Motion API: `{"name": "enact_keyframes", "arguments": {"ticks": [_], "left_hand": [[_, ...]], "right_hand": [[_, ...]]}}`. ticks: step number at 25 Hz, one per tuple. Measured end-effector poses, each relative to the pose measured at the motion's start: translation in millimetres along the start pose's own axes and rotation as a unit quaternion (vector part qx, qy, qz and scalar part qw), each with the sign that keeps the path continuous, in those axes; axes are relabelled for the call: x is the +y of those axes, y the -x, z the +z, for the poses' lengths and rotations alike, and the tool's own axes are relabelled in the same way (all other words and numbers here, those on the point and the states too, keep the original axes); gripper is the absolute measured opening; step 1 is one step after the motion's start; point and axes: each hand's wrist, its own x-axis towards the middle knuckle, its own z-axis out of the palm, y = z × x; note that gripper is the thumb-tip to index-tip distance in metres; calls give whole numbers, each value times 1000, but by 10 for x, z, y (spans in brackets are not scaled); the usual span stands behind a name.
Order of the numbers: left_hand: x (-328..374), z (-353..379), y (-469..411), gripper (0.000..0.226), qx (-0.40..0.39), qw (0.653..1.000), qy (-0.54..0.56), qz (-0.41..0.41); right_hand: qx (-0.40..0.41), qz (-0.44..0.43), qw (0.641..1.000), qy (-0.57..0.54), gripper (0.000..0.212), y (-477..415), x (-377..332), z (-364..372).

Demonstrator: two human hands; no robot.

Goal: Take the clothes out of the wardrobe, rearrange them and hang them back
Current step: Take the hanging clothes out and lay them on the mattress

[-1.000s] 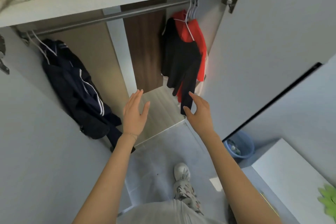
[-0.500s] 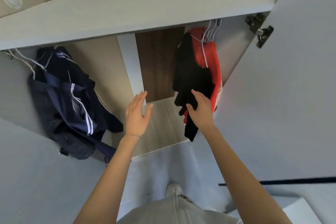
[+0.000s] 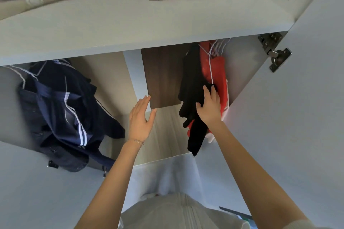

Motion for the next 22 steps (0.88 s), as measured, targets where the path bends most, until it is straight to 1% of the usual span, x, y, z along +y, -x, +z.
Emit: {"name": "enact_keyframes", "arguments": {"ticks": [3, 5, 7, 8, 9, 11, 12, 13, 15, 17, 22], "left_hand": [[-45, 22, -40, 54, -3, 1000, -1, -6], [-83, 5, -72, 55, -7, 1000, -10, -11], [-114, -42, -93, 55, -1, 1000, -18, -8], [-130, -68, -107, 54, 5, 1000, -21, -7], [-156, -99, -115, 54, 11, 1000, -27, -9], [-205, -161, -119, 53, 19, 999, -37, -17], [-234, -198, -121, 52, 23, 999, -37, -18], [-264, -233, -124, 52, 26, 999, -37, -17], [-342, -324, -127, 52, 40, 999, -34, -11], [-423, -421, -134, 51, 58, 998, -26, -11], [-555, -680, -127, 51, 114, 993, -17, -13]], "right_hand": [[56, 38, 996, -63, 66, -82, -104, -2], [73, 58, 990, -110, 56, -147, -165, -14], [66, 73, 983, -153, 35, -235, -218, -34], [56, 91, 977, -183, 25, -298, -239, -49], [38, 116, 968, -218, 20, -356, -264, -60], [-4, 158, 948, -275, 23, -423, -327, -65], [-8, 161, 943, -292, 26, -427, -375, -53], [13, 152, 940, -304, 28, -410, -429, -45], [87, 126, 934, -324, 27, -333, -550, -35], [126, 104, 926, -340, 27, -233, -657, -31], [124, 41, 926, -354, 30, 86, -876, 30]]}}
